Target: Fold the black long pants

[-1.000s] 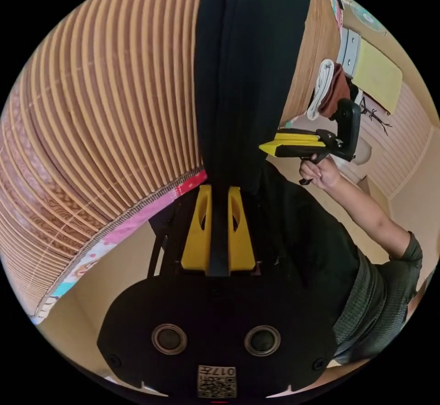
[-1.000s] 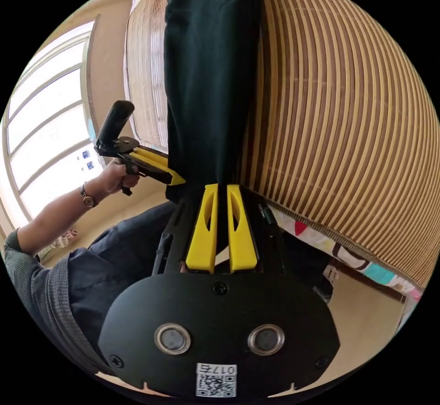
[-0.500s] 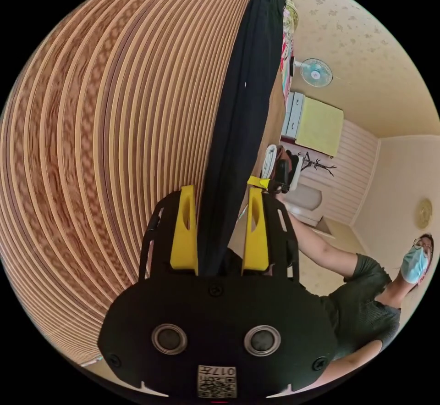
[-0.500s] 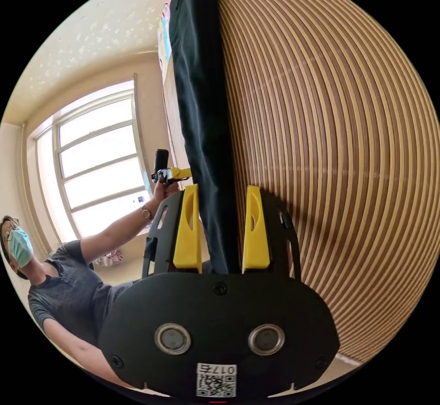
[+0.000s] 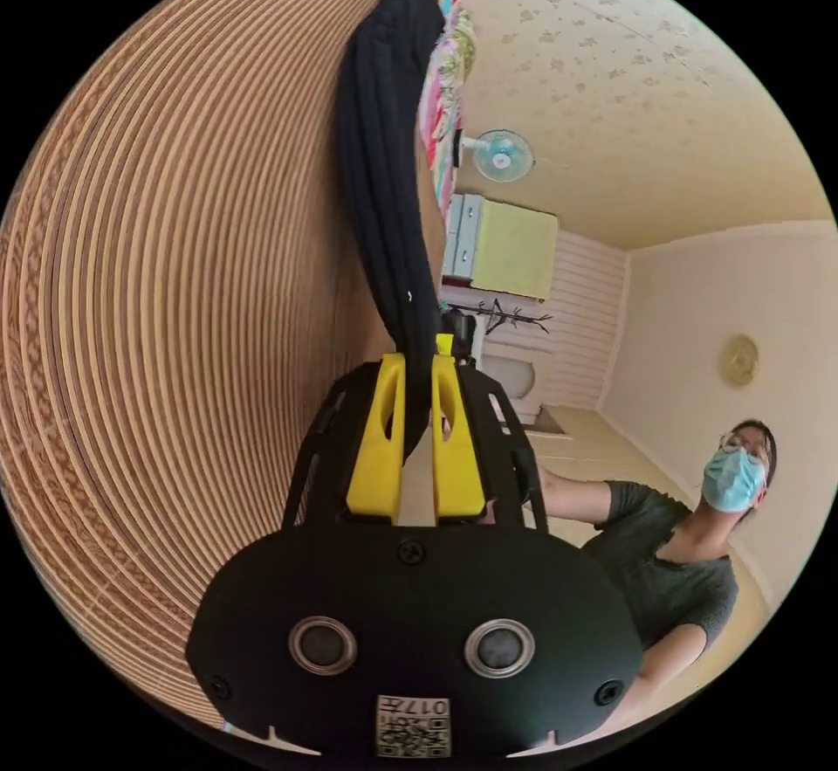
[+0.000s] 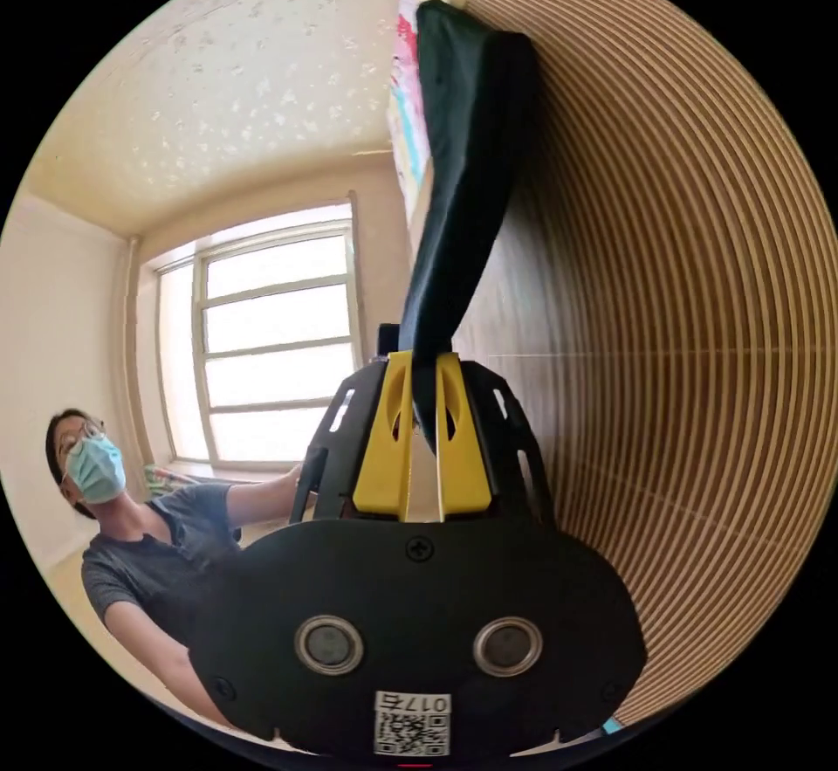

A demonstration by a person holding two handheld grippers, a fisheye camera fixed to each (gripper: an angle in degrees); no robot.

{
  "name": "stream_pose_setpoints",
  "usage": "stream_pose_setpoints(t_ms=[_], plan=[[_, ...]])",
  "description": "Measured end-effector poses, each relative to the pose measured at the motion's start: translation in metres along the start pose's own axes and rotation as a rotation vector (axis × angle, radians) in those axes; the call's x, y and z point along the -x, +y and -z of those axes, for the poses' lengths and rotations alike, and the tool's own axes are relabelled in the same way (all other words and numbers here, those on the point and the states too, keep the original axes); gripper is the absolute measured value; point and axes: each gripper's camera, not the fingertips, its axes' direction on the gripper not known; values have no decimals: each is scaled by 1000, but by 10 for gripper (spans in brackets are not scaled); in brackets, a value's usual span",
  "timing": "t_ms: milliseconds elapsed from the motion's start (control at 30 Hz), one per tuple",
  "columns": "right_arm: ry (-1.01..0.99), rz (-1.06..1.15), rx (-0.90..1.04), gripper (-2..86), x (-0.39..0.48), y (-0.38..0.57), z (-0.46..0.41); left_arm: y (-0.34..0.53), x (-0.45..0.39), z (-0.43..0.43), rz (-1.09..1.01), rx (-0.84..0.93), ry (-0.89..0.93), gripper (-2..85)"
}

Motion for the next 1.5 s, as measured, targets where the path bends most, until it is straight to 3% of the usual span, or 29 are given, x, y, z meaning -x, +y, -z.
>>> stream_pose_setpoints(t_ms=[500,633,733,900,1167,1333,1500], plan=[[68,686,121,6,342,212,-18,189,-328,-57,-601,46,15,51],[101,871,53,5,415,253,-24,205,-395,-67,-749,35,10,53],[147,929,-16,5,445,256,-30,199,-413,-71,-736,-42,-81,58],[330,760,-25,6,409,181,-52,130,-351,-79,-484,-126,-279,57],[625,414,29,12,247,40,-103,38,-195,-98,-204,-96,-473,55],[752,366,77,22,171,65,-120,74,-91,-130,-86,26,-527,65],[712,69,152,19,42,129,-115,145,21,-147,236,116,-610,81]])
